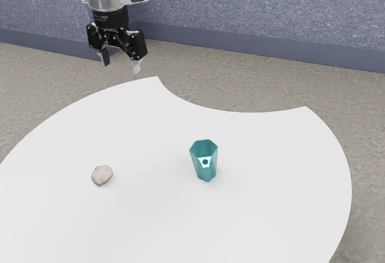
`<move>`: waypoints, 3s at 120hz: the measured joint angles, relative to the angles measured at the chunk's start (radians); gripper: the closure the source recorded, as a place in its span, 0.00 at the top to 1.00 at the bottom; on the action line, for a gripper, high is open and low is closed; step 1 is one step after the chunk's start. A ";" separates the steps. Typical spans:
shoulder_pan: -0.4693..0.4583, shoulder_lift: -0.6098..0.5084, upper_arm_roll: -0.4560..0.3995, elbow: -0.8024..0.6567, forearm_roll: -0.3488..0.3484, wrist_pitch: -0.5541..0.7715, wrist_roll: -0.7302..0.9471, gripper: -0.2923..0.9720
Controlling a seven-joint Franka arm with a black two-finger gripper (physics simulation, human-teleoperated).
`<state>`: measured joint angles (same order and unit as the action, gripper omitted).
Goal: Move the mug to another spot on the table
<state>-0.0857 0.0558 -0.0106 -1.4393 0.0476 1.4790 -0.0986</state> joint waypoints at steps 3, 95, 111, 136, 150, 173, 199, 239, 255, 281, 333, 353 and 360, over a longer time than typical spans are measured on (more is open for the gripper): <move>-0.002 0.000 0.000 0.000 0.000 0.000 -0.002 0.77; -0.051 -0.141 -0.284 -0.334 -0.057 0.199 -0.226 0.77; -0.014 -0.107 -0.287 -0.389 -0.071 0.307 -0.311 0.77; -0.003 -0.040 -0.287 -0.534 -0.072 0.559 -0.430 0.77; -0.011 0.023 -0.285 -0.535 -0.072 0.631 -0.482 0.77; -0.023 0.085 -0.279 -0.535 -0.064 0.684 -0.550 0.77; -0.027 0.118 -0.278 -0.528 -0.075 0.714 -0.684 0.77; -0.038 0.202 -0.237 -0.525 0.057 0.828 -0.819 0.77; -0.041 0.241 -0.236 -0.527 0.110 0.910 -0.857 0.77; -0.042 0.292 -0.214 -0.528 0.135 1.018 -0.916 0.77; -0.043 0.341 -0.189 -0.525 0.250 1.056 -0.990 0.74; -0.043 0.354 -0.189 -0.513 0.282 1.058 -1.006 0.72; -0.043 0.356 -0.189 -0.509 0.291 1.059 -1.011 0.69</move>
<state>-0.1287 0.4118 -0.1996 -1.9488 0.3388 2.5379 -1.1097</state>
